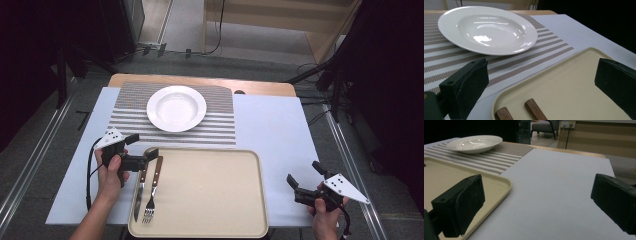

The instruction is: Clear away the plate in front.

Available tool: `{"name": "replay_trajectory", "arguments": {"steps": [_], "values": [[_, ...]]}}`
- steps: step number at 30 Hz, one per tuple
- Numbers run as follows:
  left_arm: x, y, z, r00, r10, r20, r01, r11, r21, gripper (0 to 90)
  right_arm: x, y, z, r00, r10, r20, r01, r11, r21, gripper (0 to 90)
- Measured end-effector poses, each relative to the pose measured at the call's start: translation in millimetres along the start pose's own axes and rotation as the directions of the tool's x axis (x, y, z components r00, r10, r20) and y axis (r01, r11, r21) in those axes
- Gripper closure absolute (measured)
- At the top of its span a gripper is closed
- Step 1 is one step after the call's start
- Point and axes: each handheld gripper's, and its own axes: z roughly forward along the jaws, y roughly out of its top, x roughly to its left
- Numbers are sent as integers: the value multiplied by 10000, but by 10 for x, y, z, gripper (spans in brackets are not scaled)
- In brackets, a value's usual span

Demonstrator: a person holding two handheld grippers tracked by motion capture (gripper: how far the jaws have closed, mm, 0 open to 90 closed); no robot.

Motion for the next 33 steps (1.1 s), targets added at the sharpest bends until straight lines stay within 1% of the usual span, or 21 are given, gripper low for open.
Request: {"name": "replay_trajectory", "arguments": {"steps": [1,2,4,6,7,8,9,11,12,14,15,16,17,20,22,23,24,28,31,33], "values": [[19,10,22,10000,-51,-59,52,9999,97,0,-2,2,-3,10000,12,-3,-12,10000,-23,0],[33,20,46,9997,-83,-236,87,9998,193,0,-4,2,-6,10000,21,-2,-21,10000,-41,0],[71,38,85,9998,-79,-208,86,9994,339,0,-7,0,-9,10000,20,-20,-20,10000,-27,0],[108,57,119,9994,-138,-317,152,9990,428,0,-6,-4,-4,10000,4,-38,-4,10000,-4,0],[136,66,132,9996,-229,-134,235,9988,432,0,-3,-5,-2,10000,-5,-37,5,10000,4,0],[172,77,146,9992,-398,-34,399,9984,395,0,0,-4,-3,10000,6,-56,-6,10000,11,0],[205,90,159,9989,-438,-144,443,9982,403,0,3,-3,-4,10000,-2,-46,2,10000,11,0],[275,115,194,9989,-417,-197,425,9983,408,0,7,0,-6,10000,-4,-79,4,10000,2,0],[306,131,211,9983,-448,-383,465,9979,459,0,9,1,-6,10000,-15,-70,15,10000,5,0],[368,165,245,9979,-520,-389,537,9975,462,0,11,2,-7,10000,-6,-92,6,10000,8,0],[392,178,262,9973,-448,-580,473,9980,419,0,10,1,-5,9999,-31,-97,31,10000,3,0],[419,195,283,9976,-450,-534,480,9973,550,0,8,0,-2,9999,-57,-94,57,10000,-7,0],[441,209,305,9974,-515,-502,542,9970,549,0,8,0,-2,9999,-63,-101,63,10000,-5,0],[494,245,360,9973,-546,-492,577,9963,636,0,10,-1,-1,9999,-74,-116,74,10000,2,0],[529,262,396,9964,-715,-456,741,9955,589,0,13,-2,-3,9998,-103,-147,104,9999,21,0],[545,271,414,9958,-771,-501,800,9951,584,0,13,-2,-3,9998,-121,-159,121,9999,14,0],[559,282,430,9951,-759,-633,796,9952,576,0,16,-2,-2,9998,-111,-161,112,9999,23,0],[637,334,498,9944,-795,-697,834,9950,547,0,30,-4,4,9997,-124,-195,125,9999,46,0],[698,381,541,9933,-751,-876,801,9952,555,0,34,-3,6,9997,-144,-219,145,9999,41,0],[740,413,575,9931,-766,-892,826,9944,654,0,36,-3,5,9997,-132,-228,134,9999,49,0]]}}
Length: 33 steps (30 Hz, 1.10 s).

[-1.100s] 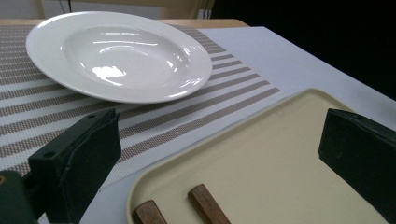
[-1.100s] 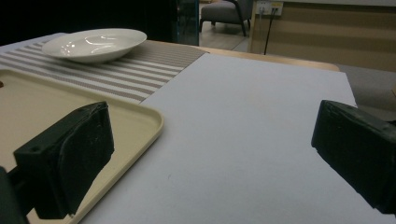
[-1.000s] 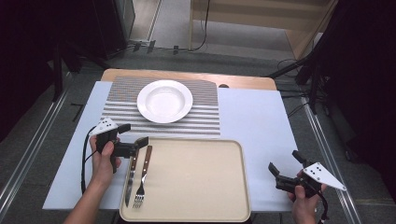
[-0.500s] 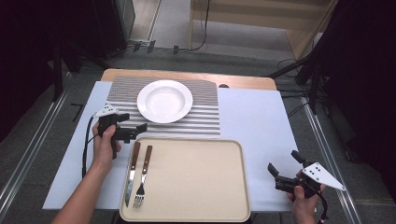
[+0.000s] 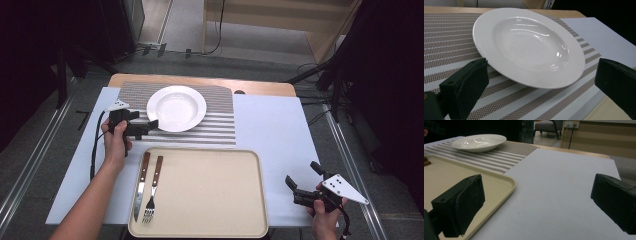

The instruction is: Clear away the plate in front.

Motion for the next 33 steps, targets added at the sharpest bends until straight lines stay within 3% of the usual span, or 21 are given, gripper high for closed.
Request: {"name": "replay_trajectory", "arguments": {"steps": [10,15,20,23,26,30,33], "values": [[217,155,182,9987,-508,-96,512,9979,388,0,3,-7,8,10000,-12,-93,12,10000,12,0],[313,195,288,9947,-1011,186,998,9932,598,0,-4,-13,7,10000,32,-87,-32,10000,49,0],[399,213,375,9839,-1778,-188,1787,9812,722,118,-5,-19,16,9999,64,-107,-63,9999,84,0],[459,210,408,9768,-2137,172,2122,9751,645,123,-1,-22,18,9999,108,-132,-107,9999,120,0],[482,224,473,9706,-2406,-11,2398,9671,845,125,-9,-25,23,9999,79,-135,-77,9999,100,0],[493,241,532,9636,-2655,-309,2672,9589,957,219,-15,-30,28,9999,105,-118,-104,9999,133,0],[522,230,566,9539,-2957,-509,2993,9494,952,295,-17,-33,30,9999,105,-121,-104,9999,127,0]]}}
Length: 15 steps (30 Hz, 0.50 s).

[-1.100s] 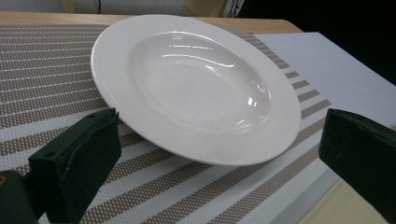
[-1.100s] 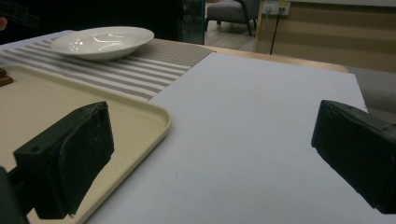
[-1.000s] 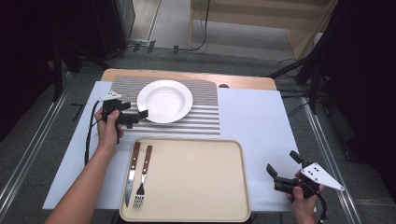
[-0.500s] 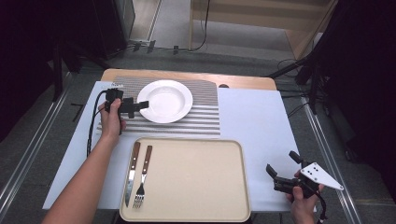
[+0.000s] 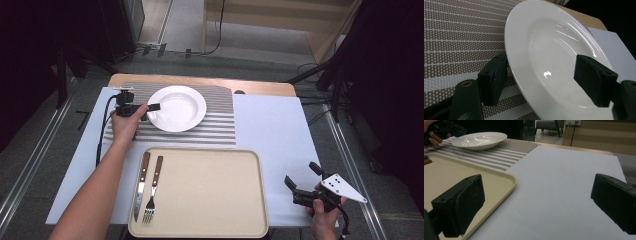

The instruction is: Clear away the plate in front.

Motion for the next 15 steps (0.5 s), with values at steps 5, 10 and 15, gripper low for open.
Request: {"name": "replay_trajectory", "arguments": {"steps": [5,10,15], "values": [[50,-37,94,9992,-391,95,388,9989,280,400,-5,-1,3,10000,22,-3,-22,10000,9,0],[37,-57,156,9972,-702,247,695,9972,287,468,-9,-4,9,10000,29,-32,-29,10000,38,0],[53,-57,167,9952,-958,199,951,9948,353,513,-9,-7,11,10000,45,-46,-45,10000,54,0]]}}
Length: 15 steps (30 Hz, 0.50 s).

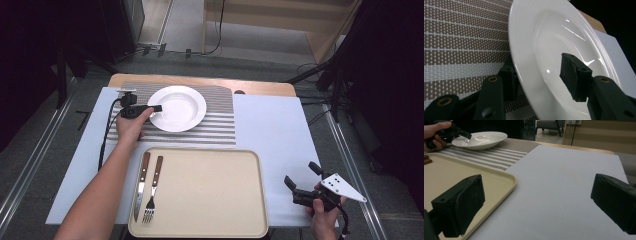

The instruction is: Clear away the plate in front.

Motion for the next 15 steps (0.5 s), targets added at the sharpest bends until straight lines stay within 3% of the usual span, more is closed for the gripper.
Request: {"name": "replay_trajectory", "arguments": {"steps": [4,8,11,15], "values": [[-34,-10,38,9999,-91,-146,93,9999,123,526,-2,0,3,10000,-20,13,20,10000,-5,0],[-91,-18,53,9962,235,-838,-218,9995,212,622,-3,0,7,10000,-6,12,6,10000,-1,0],[-119,-17,58,9943,246,-1035,-222,9995,241,648,1,-2,9,10000,9,3,-9,10000,18,0],[-151,-25,71,9965,20,-841,0,9997,234,686,-6,-3,8,10000,-24,26,24,10000,-16,0]]}}
